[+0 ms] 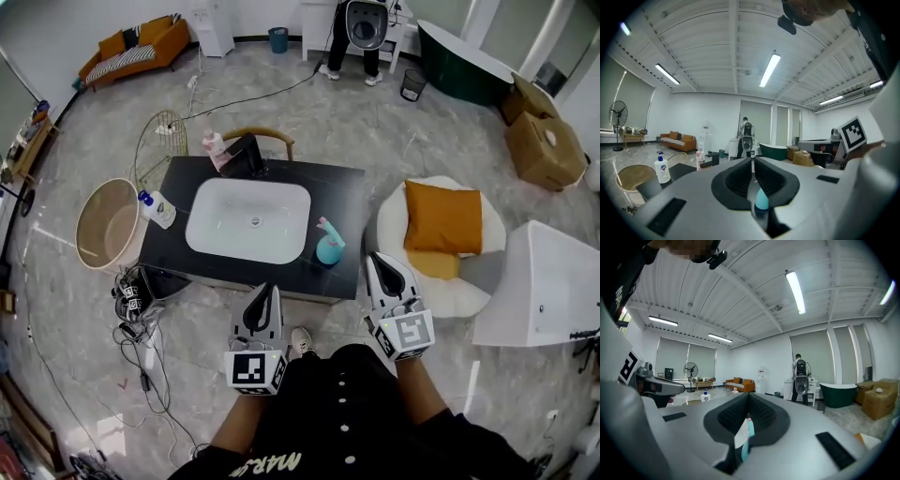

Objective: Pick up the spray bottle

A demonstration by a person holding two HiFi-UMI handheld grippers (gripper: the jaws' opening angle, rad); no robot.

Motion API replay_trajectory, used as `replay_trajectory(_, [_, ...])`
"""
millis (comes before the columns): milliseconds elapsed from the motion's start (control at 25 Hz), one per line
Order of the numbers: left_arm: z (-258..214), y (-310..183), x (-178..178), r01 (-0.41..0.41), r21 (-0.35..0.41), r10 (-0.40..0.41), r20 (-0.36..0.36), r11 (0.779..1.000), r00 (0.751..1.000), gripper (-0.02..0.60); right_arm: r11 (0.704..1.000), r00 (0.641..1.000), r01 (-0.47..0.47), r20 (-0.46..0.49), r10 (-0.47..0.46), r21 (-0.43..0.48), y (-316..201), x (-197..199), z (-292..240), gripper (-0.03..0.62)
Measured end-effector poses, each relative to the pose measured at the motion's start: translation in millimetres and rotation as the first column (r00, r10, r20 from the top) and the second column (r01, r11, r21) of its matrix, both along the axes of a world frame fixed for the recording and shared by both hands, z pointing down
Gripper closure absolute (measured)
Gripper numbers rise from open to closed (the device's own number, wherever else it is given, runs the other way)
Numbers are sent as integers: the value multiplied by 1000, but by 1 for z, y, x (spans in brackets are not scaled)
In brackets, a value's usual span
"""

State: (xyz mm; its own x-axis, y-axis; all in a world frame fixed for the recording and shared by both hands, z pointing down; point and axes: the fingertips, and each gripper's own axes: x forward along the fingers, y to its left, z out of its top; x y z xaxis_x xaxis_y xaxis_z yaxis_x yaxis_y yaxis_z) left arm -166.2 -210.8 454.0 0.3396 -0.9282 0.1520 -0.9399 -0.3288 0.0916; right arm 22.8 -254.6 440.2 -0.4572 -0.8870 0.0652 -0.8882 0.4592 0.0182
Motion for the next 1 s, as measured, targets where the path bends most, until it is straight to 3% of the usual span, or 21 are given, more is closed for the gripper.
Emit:
replay_trajectory(520, [9,-39,7,12,-54,-14,-26,998,1000,554,998,999,29,-18,-30,-62,-43,-1,24,599])
replay_trajectory(560, [11,-39,8,16,-63,-17,-27,998,999,554,997,999,41,-22,-42,-69,-46,-1,29,582])
replay_trajectory(640, [22,-38,9,25,-98,-28,-29,995,999,553,991,996,74,-41,-79,-111,-52,-4,50,436])
replay_trajectory(720, [36,-36,12,26,-135,-30,-28,990,999,554,978,989,124,-60,-136,-166,-58,-11,79,363])
replay_trajectory(1000, [106,-13,15,32,-306,-40,-21,951,999,554,936,963,235,-71,-262,-262,-92,-44,174,326])
